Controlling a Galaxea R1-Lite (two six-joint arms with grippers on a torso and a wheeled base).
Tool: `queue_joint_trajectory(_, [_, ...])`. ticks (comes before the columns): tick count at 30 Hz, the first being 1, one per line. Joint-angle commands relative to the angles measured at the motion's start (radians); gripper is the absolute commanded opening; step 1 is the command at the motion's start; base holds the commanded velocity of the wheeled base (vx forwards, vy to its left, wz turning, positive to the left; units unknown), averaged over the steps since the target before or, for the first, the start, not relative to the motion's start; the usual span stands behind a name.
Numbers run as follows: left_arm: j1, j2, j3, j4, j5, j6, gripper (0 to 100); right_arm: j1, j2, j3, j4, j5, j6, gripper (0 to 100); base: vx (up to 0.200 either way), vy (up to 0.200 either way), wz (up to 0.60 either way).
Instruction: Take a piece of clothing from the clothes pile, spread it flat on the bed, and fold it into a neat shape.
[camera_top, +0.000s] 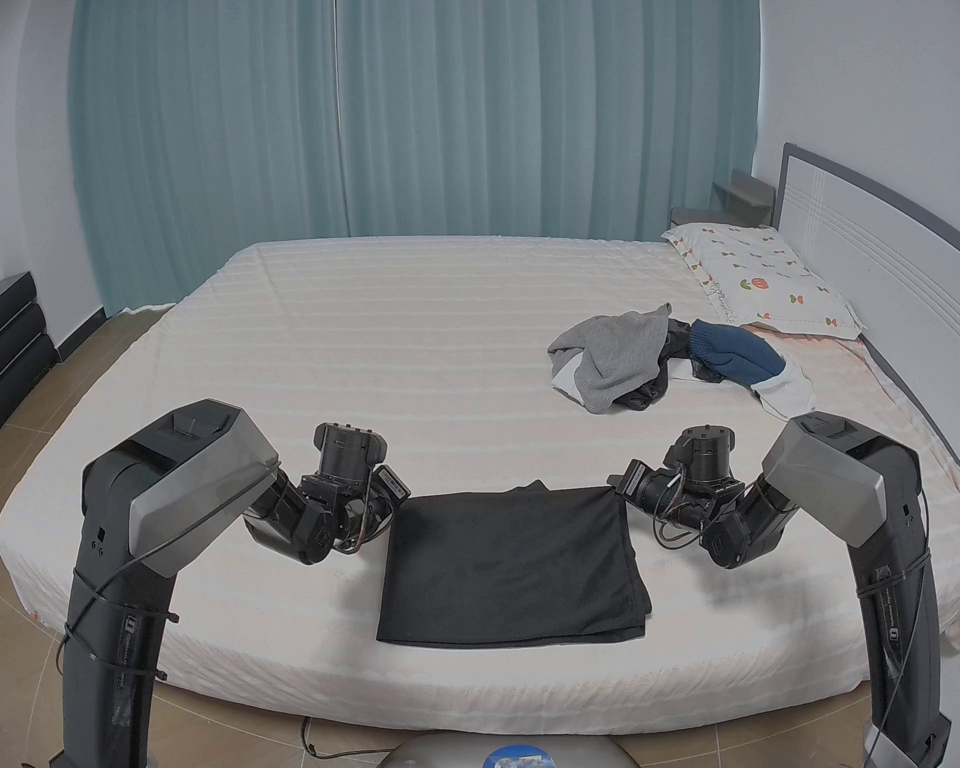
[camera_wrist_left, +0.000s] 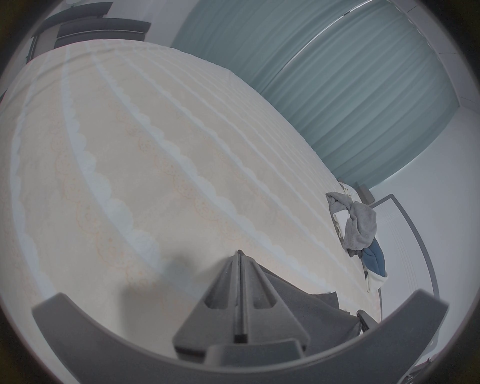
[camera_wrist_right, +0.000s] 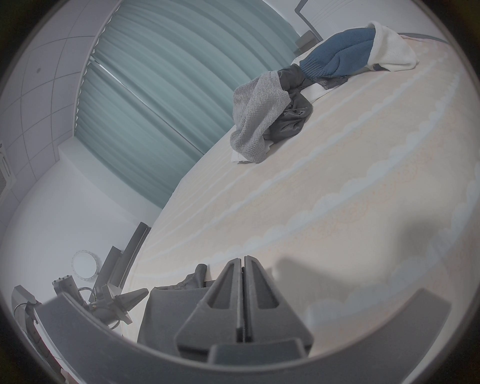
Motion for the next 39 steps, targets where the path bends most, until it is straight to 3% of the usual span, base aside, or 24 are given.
queue_joint_trajectory(1, [0.0,0.002,-0.001,0.0,0.002,-0.001,0,0.0,0.008,-0.009,-0.001,-0.001,0.0,0,0.0,0.0,0.0])
queue_joint_trajectory(9, [0.0,0.002,0.0,0.0,0.003,-0.001,0,0.0,0.008,-0.015,0.001,-0.007,0.025,0,0.0,0.0,0.0])
queue_joint_trajectory(10, [0.0,0.002,0.0,0.0,0.003,-0.001,0,0.0,0.008,-0.015,-0.001,-0.007,0.025,100,0.0,0.0,0.0])
queue_joint_trajectory(17, [0.001,-0.007,0.013,0.0,0.002,-0.025,0,-0.015,-0.063,0.048,-0.001,-0.006,0.035,100,0.0,0.0,0.0])
queue_joint_trajectory(21, [0.003,-0.015,0.02,0.0,0.002,-0.047,0,-0.036,-0.201,0.191,0.004,0.019,0.048,100,0.0,0.0,0.0])
queue_joint_trajectory(24, [0.004,-0.033,0.043,-0.002,-0.006,-0.067,0,-0.032,-0.29,0.266,0.018,0.075,0.046,100,0.0,0.0,0.0])
queue_joint_trajectory(32, [0.023,-0.093,0.137,-0.014,-0.044,-0.091,0,0.011,-0.483,0.548,0.074,0.141,0.034,100,0.0,0.0,0.0])
queue_joint_trajectory(35, [0.024,-0.099,0.164,-0.052,-0.055,-0.093,0,0.034,-0.546,0.683,0.067,0.226,0.031,100,0.0,0.0,0.0])
queue_joint_trajectory(39, [0.024,-0.099,0.172,-0.064,-0.055,-0.093,0,0.045,-0.54,0.76,0.028,0.272,0.028,100,0.0,0.0,0.0])
